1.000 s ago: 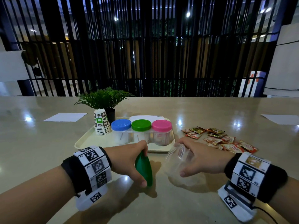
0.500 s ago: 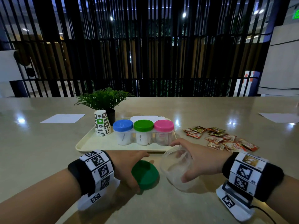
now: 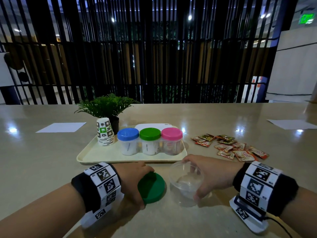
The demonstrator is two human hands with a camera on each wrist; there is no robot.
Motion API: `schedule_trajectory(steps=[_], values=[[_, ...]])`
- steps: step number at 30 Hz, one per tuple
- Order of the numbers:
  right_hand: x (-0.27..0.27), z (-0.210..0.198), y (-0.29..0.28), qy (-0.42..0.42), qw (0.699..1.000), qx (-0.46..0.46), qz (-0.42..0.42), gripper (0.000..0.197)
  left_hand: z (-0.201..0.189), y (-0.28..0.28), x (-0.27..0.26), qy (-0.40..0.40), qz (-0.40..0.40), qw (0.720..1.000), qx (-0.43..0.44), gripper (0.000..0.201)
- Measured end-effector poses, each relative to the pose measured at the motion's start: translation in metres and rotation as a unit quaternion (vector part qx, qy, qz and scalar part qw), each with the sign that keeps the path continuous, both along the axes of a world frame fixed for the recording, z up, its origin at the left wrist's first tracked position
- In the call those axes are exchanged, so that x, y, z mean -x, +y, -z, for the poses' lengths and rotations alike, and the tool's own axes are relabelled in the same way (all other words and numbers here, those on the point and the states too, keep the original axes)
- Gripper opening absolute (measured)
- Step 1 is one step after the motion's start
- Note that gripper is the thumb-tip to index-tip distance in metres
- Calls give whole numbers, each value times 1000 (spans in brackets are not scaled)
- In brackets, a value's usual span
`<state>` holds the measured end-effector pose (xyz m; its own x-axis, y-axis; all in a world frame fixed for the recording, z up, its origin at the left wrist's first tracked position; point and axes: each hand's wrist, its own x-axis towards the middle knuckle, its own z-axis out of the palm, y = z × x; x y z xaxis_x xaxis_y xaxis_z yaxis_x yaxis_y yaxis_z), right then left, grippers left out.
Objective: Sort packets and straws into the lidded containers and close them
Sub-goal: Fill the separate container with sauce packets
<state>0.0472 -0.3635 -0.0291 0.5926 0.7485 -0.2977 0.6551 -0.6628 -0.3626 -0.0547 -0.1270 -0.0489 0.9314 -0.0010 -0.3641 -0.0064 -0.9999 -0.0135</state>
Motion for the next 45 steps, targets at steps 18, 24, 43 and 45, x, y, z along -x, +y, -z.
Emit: schedule_trajectory(steps=[18,24,43,45], values=[[10,0,2,20,998,13,57,105,0,1,2,-15,23,1000,-5,110],[15,-5,5,23,997,25,67,106,-11,-7,3,-12,21,1000,7,117],[-21,-7,-10,44,998,23,-31,84,-33,-76,-35,-54,3,988,148,91],[-35,-11,-19,35,998,30,-34,63,-32,-75,-36,-52,-2,988,146,90]])
